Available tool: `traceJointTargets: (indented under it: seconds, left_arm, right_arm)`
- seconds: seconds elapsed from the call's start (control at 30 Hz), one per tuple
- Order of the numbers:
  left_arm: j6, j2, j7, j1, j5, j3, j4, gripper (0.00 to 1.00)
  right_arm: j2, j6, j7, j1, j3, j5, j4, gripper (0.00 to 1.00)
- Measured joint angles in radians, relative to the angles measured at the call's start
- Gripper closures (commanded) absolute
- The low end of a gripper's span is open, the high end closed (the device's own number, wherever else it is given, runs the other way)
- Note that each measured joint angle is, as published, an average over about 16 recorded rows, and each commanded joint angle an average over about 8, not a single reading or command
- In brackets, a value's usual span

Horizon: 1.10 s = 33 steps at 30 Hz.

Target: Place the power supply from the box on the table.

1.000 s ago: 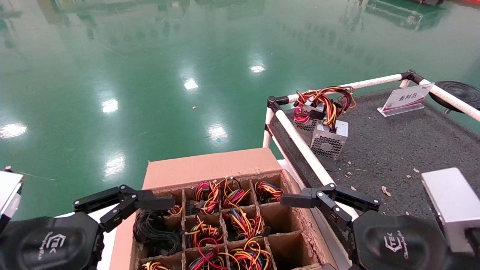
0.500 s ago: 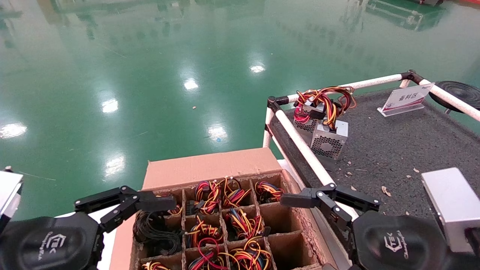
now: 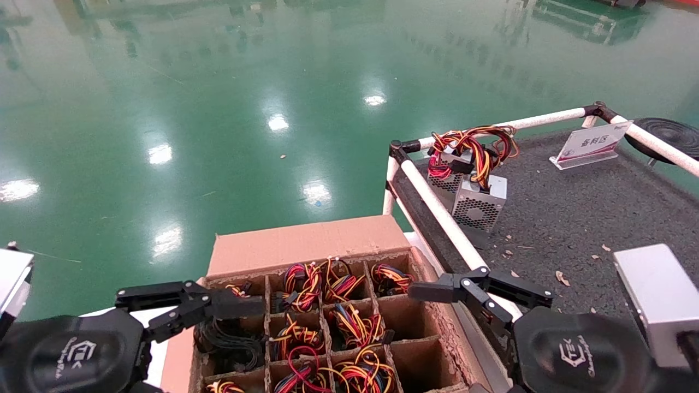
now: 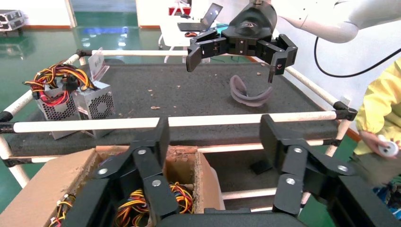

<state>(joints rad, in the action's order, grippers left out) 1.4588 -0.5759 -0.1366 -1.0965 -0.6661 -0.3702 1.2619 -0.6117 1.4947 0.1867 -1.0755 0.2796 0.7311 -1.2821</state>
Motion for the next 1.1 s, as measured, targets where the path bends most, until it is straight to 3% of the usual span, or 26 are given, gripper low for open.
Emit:
traceJointTargets:
  seconds: [0.8, 0.83, 1.07, 1.1]
  left_arm:
    - [0.0, 0.0, 0.0, 0.0, 0.0, 0.0, 0.0, 1.0]
    - [0.0, 0.0, 0.0, 0.0, 0.0, 0.0, 0.0, 0.94]
    - [0.0, 0.0, 0.0, 0.0, 0.0, 0.0, 0.0, 0.07]
    - [0.0, 0.0, 0.0, 0.0, 0.0, 0.0, 0.0, 0.0]
  right_arm:
    - [0.0, 0.0, 0.0, 0.0, 0.0, 0.0, 0.0, 0.0]
    - [0.0, 0.0, 0.0, 0.0, 0.0, 0.0, 0.0, 0.0]
    - [0.0, 0.0, 0.0, 0.0, 0.0, 0.0, 0.0, 0.0]
    - [0.0, 0.0, 0.0, 0.0, 0.0, 0.0, 0.0, 0.0]
